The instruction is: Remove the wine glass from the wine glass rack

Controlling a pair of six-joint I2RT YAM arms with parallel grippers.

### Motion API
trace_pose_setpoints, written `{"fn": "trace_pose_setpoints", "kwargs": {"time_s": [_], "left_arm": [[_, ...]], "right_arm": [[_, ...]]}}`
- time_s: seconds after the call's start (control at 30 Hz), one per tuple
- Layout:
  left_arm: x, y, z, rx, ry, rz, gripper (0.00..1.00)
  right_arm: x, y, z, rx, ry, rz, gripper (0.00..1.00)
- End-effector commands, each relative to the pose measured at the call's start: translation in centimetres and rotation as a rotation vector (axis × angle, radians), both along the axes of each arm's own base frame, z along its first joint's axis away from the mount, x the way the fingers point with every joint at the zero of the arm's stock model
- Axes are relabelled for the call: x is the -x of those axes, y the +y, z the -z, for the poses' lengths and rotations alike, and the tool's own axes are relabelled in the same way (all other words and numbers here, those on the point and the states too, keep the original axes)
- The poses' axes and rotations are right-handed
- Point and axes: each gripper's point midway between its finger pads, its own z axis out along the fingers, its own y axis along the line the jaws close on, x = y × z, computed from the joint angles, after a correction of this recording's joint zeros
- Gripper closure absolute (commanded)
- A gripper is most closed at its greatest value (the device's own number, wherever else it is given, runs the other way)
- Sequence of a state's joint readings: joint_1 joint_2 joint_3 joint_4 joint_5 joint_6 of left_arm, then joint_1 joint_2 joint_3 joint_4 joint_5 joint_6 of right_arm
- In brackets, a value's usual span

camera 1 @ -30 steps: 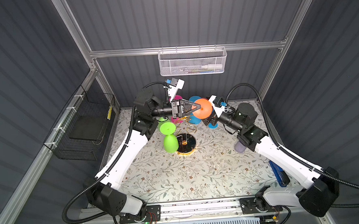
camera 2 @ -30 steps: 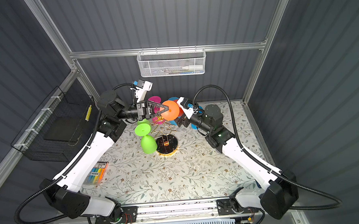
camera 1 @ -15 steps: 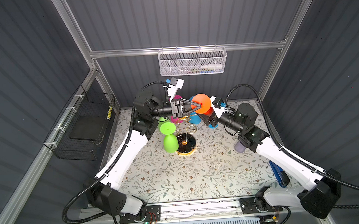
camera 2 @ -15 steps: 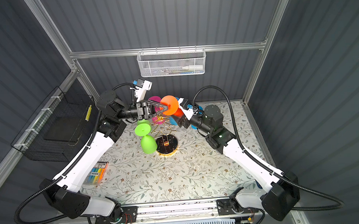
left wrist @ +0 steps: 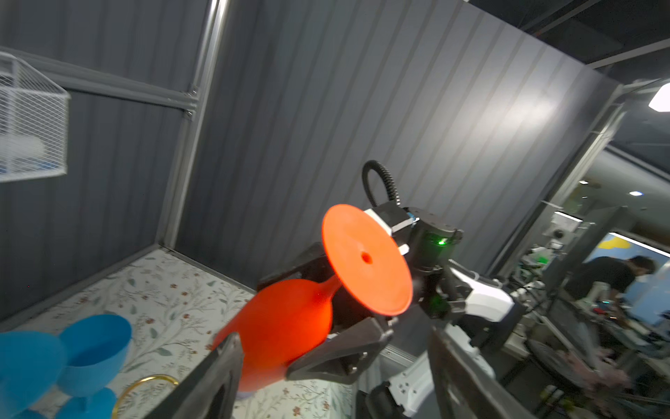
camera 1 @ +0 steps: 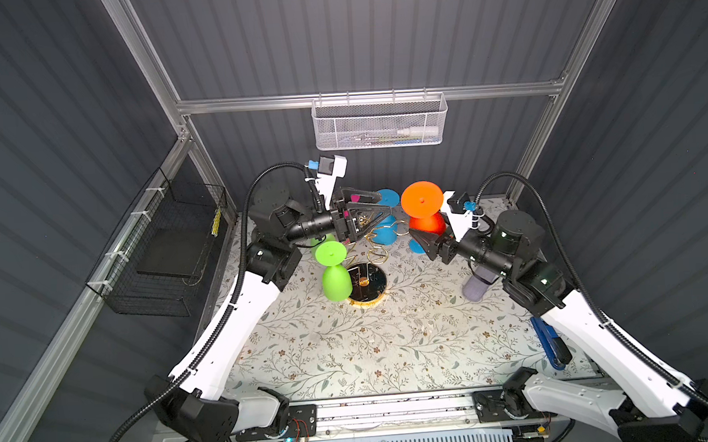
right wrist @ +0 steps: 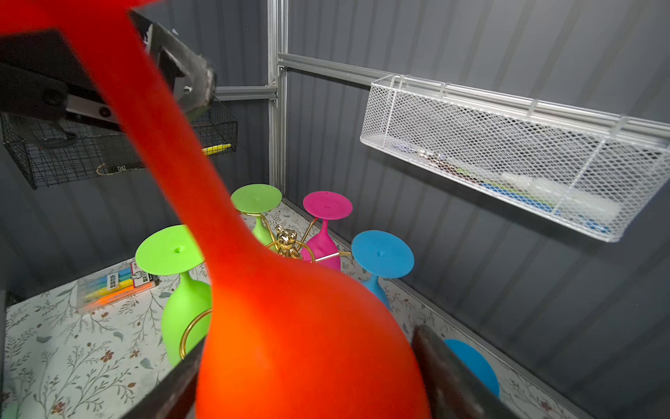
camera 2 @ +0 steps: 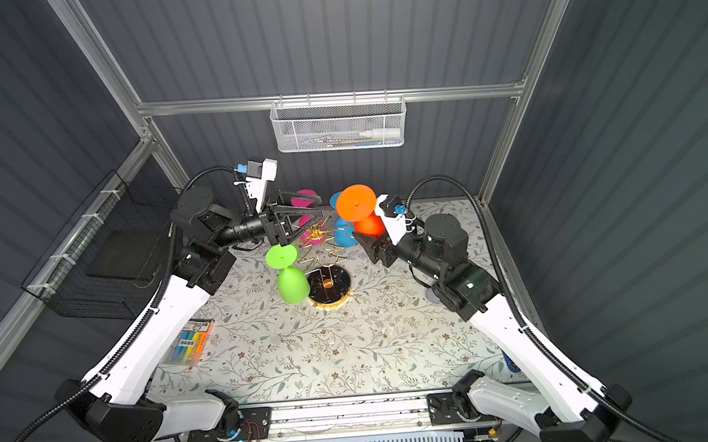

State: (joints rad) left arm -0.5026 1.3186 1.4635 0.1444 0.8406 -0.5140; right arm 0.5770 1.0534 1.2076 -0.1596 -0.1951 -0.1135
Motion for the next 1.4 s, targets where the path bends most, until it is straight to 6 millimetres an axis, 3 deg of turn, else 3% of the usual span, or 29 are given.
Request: {"fn": "trace_pose_setpoints", "kwargs": {"time_s": [0.0,0.1,0.33,0.57,0.7,1.37], "left_arm": [[-2.9,0.7,1.7,-0.066,-0.131,-0.201,0.17],[-4.5,0.9,3.8,-0.122,-0.191,-0.277,0.16],[-6.4,1.1,4.7,-0.178,-0.429,-0.387,0.22],[-4.1,0.5,5.3,-0.201,-0.81,-0.356,0.3],[-3.7,0.3,6.0,-0.219,-0.905,-0.344,0.36],[-1.6,-0.4,4.7,-0.158,-1.078,-0.328,0.42]], "right_arm": [[1.2,-1.1,1.3,0.021,0.176,0.037,0.46],[1.8,-1.6,2.0,0.047,0.275,0.049,0.46],[1.9,-1.1,3.4,0.099,0.429,0.048,0.49],[1.6,-0.4,3.9,0.128,0.486,0.042,0.49],[1.5,0.3,3.9,0.13,0.504,0.024,0.5],[1.6,3.1,5.3,0.165,0.578,-0.04,0.51]]}}
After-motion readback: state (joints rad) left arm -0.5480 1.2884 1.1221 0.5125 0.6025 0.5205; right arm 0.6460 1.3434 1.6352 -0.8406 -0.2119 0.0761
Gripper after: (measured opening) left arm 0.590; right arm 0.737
